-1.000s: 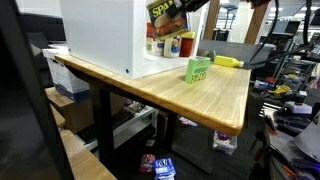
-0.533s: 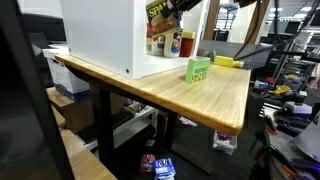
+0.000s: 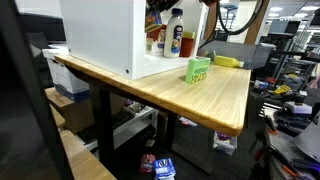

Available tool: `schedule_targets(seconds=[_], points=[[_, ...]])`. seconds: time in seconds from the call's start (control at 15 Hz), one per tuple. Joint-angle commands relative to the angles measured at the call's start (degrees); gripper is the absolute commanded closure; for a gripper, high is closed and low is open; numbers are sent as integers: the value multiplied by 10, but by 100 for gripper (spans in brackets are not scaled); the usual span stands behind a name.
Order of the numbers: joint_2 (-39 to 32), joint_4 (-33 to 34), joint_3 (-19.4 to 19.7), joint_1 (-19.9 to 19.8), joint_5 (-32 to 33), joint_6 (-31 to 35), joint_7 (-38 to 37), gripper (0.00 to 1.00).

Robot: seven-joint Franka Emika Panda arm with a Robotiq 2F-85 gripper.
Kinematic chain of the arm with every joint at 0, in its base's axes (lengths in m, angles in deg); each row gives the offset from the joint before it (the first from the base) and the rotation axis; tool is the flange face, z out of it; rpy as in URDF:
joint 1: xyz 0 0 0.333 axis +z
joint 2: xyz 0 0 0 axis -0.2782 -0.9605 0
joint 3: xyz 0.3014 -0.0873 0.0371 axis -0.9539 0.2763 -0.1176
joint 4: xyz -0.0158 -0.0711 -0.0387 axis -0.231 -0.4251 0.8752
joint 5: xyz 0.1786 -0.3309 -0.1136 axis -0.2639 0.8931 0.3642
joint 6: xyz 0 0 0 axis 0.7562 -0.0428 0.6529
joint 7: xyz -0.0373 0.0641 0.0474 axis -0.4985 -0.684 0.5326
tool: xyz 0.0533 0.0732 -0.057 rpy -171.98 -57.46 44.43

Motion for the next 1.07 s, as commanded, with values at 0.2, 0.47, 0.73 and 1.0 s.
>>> schedule_targets(seconds=[0.2,0.47,0.73,1.0], points=[[-11,7,-5,1,0,-1,0,45],[-11,7,-7,2,0,-1,0,45],[-11,7,-7,2,0,-1,0,45],[-12,1,-5,3,-1,-1,2,70]])
